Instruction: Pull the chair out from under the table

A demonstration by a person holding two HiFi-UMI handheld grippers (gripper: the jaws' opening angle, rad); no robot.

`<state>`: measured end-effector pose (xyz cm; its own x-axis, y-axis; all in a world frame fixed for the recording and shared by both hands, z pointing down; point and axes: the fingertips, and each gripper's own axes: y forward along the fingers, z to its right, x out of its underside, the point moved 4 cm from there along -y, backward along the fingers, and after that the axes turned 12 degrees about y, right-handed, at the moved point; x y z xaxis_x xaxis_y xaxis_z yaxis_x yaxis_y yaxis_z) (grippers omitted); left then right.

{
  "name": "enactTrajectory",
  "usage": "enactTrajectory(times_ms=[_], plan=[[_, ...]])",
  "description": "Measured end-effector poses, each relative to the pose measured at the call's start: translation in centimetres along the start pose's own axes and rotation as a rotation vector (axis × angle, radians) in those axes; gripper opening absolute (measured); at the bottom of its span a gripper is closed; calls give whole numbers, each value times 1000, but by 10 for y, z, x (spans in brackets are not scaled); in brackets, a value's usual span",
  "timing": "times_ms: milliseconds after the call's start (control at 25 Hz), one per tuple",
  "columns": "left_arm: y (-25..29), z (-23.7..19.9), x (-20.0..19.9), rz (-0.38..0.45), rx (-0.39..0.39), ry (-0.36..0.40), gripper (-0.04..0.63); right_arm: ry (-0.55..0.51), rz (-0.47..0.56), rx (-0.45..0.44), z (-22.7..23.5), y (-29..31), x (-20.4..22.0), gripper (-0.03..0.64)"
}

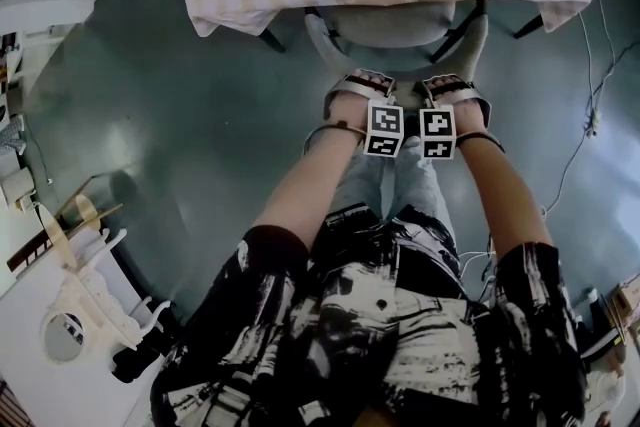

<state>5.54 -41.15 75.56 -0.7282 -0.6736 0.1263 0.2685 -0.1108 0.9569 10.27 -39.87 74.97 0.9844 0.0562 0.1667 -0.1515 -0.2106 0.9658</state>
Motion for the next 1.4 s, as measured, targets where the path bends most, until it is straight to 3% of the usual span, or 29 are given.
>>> enactTrajectory(times_ms=[360,960,1400], plan=[[-14,49,-37,7,11,26,103,38,-2,-2,-62,-18,-5,98],[-25,133,-117,-6,13,-32,103,-21,7,-18,-173,-41,5,98],[-36,180,-150,-8,9,-39,103,-22,4,-20,-229,-54,0,98]])
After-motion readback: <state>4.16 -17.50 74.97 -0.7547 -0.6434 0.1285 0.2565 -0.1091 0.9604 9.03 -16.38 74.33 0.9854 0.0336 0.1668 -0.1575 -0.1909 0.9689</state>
